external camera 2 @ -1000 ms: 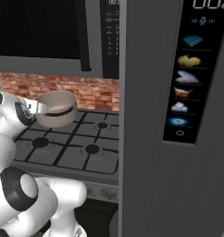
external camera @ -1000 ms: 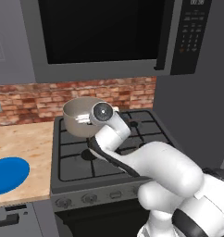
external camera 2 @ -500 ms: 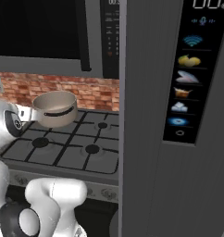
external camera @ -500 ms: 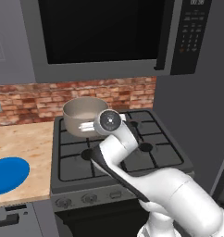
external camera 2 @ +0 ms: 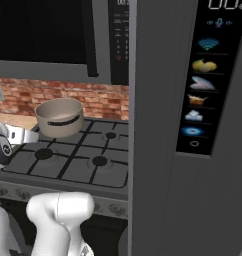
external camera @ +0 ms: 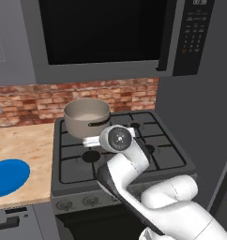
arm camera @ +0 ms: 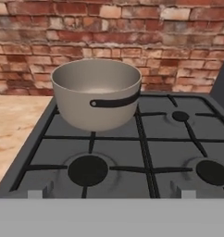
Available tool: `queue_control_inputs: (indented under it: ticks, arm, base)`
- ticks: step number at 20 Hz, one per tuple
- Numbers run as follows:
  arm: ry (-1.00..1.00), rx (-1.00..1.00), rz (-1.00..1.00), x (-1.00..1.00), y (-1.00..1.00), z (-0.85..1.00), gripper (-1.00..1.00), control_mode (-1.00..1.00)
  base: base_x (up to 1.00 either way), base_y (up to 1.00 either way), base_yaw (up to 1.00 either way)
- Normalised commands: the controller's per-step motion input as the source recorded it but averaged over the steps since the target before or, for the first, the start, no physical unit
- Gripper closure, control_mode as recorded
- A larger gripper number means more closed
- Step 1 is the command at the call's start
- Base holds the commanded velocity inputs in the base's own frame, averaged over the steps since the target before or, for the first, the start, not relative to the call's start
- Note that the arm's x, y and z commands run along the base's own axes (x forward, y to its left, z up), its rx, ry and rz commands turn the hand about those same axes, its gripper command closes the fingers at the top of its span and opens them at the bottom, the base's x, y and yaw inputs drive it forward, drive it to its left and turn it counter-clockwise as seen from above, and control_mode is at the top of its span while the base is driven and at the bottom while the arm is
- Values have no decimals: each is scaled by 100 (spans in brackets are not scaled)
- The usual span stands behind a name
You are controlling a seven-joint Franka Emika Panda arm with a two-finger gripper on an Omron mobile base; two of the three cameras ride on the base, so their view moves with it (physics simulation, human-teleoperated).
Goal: Retrieve the frozen meat and place it in the pot on a burner. Then turn the burner on.
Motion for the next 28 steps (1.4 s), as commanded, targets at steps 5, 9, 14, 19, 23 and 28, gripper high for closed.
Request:
queue_control_inputs:
  ticks: [5,9,14,19,23,28]
  arm:
    - [0,0,0,-71,0,0,-100,-100]
    - [-3,0,0,-79,0,0,-100,-100]
    - [-9,0,0,-90,0,0,-100,-100]
    - [-9,0,0,-92,0,-1,-100,-100]
    - [-9,0,0,-91,-3,-9,-100,-100]
    - [-14,0,0,-82,-10,-23,-100,-100]
  base:
    - [0,0,0]
    - [0,0,0]
    - [0,0,0]
    - [0,0,0]
    - [0,0,0]
    - [0,0,0]
